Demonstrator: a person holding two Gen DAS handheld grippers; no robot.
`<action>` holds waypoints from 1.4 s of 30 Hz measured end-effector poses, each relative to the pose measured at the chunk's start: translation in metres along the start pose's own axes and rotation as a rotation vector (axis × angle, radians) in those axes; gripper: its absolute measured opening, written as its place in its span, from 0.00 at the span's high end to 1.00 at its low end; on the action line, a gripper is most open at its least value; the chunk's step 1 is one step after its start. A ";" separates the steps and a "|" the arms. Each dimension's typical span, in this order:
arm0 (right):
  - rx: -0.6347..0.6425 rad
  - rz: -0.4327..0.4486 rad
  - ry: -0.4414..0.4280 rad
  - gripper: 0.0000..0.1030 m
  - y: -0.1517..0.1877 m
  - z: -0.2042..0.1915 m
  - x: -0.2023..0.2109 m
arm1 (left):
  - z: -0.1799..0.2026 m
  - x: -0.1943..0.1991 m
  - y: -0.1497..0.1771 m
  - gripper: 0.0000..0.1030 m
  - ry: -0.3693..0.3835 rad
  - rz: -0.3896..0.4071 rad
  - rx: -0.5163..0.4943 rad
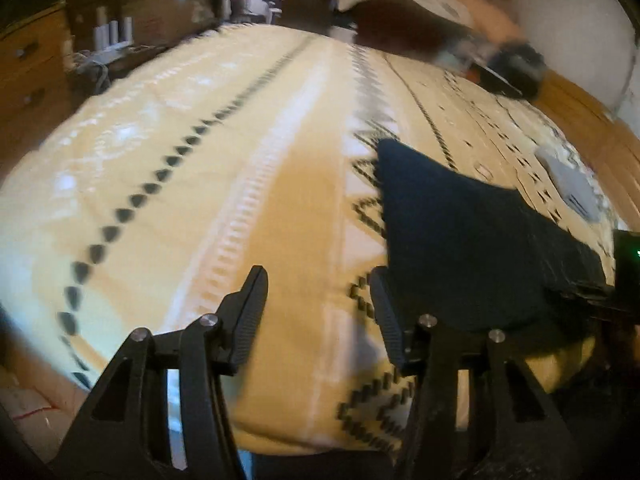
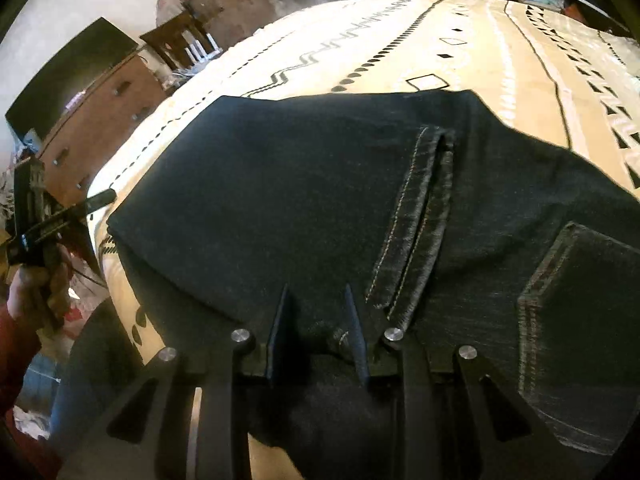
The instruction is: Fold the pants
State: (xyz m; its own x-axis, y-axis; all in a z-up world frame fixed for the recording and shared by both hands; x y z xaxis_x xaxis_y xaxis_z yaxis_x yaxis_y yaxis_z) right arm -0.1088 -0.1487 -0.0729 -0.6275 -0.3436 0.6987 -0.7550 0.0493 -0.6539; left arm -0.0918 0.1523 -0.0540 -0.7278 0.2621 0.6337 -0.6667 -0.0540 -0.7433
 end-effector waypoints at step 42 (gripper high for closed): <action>0.699 0.155 0.276 0.46 0.058 -0.195 0.004 | -0.017 -0.083 -0.028 0.47 0.420 -0.209 0.113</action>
State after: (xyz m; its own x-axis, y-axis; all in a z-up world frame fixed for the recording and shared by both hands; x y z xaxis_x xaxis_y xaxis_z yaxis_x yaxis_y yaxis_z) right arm -0.1919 0.0358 -0.0518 -0.8107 -0.1297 0.5708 -0.4162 -0.5580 -0.7179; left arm -0.0095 0.1480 -0.0893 -0.4640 0.6434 0.6089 -0.8221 -0.0566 -0.5666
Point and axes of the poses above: each gripper's, at about its wrist camera, not at the fingertips, and x roughly against the way its jaws point, z to its right, y to its underside, the point moved 1 cm from there along -x, roughly the way its jaws point, and after that the axes turned 7 degrees about z, right-handed, at the moved point
